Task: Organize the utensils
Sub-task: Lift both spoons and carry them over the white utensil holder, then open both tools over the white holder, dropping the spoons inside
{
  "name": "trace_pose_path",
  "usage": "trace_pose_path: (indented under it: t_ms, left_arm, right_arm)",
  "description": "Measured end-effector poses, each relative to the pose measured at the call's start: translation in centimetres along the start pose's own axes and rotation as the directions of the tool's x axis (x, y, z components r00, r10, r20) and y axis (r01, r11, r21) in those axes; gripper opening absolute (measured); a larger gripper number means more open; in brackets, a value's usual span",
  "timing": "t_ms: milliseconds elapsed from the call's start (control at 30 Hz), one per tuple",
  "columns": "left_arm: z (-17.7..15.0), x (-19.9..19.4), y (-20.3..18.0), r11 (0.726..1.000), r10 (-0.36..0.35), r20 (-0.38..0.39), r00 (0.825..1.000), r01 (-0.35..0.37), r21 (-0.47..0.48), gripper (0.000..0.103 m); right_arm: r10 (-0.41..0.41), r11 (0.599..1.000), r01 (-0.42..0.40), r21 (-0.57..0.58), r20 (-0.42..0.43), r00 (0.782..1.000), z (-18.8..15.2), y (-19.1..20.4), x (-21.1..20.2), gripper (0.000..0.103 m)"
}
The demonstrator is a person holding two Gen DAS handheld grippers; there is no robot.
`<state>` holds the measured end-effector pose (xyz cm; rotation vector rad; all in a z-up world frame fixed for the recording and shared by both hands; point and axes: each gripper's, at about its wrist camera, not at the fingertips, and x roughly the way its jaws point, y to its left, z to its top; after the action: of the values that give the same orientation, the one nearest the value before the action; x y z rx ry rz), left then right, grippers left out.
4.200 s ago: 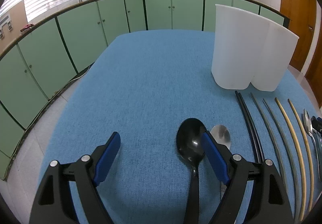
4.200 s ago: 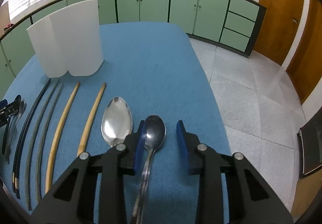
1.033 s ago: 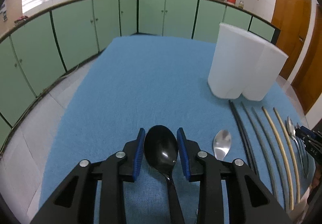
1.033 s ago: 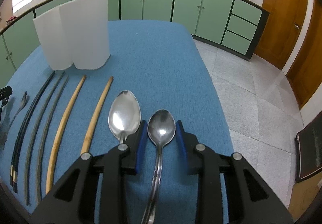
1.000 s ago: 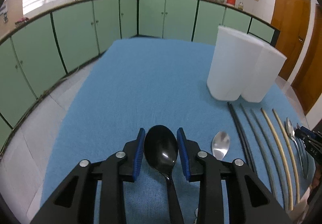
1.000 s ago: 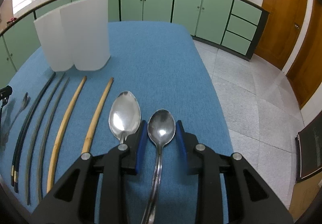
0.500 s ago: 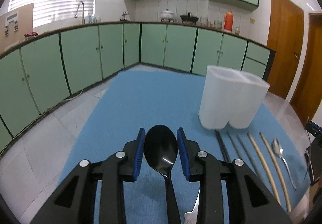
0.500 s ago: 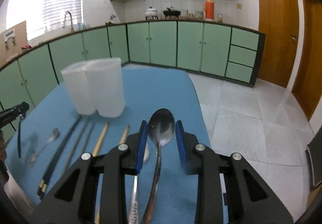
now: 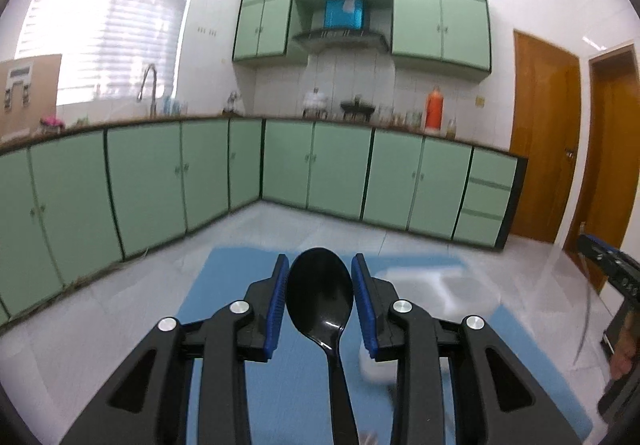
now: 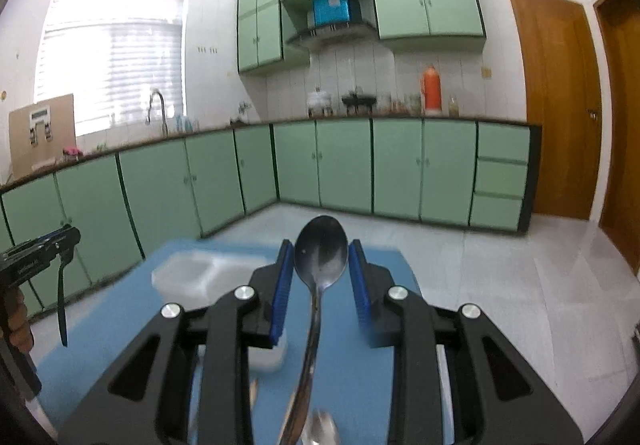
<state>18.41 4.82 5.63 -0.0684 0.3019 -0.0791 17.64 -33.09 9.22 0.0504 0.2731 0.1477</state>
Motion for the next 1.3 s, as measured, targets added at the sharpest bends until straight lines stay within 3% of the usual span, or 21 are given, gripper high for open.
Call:
trace_pose_path:
  t_ms: [233,467,633,967,1167,1300]
  left_arm:
    - [3.4,5.5,-3.5,0.999,-0.039,0.12,0.992,0.036,0.026,0.032]
    - [3.7,10.7,-6.0,0.997,-0.069,0.12,0.99,0.064,0.043,0.032]
    - [1.9,12.8,-6.3,0.996,-0.083,0.082,0.993,0.079,0.043,0.032]
    - [-1.2,13.4,-5.4,0.994,-0.101,-0.007,0.995,0.101,0.041,0.032]
    - [-2.3,13.0,-5.2,0.993,-0.104,-0.035,0.994,0.106,0.047,0.034]
    - [-2.7,12.3,-4.8,0.993,-0.107,-0.039,0.993,0.109,0.041,0.043]
  right_arm:
    - [0.026,1.0,-0.027,0.011,0.094,0.995,3.2,1.8,6.8,0.027]
    - [0.026,0.999,-0.023,-0.026,0.116,0.993,3.3,3.3,11.7,0.027]
    - [0.02,0.998,-0.015,-0.069,0.07,0.997,1.6,4.5,14.2,0.027]
    - [0.128,0.991,-0.132,-0.036,-0.084,0.988,-2.0,5.1,13.9,0.028]
    - [0.149,0.987,-0.156,-0.04,-0.127,0.981,-3.2,5.9,13.5,0.028]
    - [0.15,0.986,-0.157,-0.05,-0.12,0.981,-3.3,6.1,12.8,0.038]
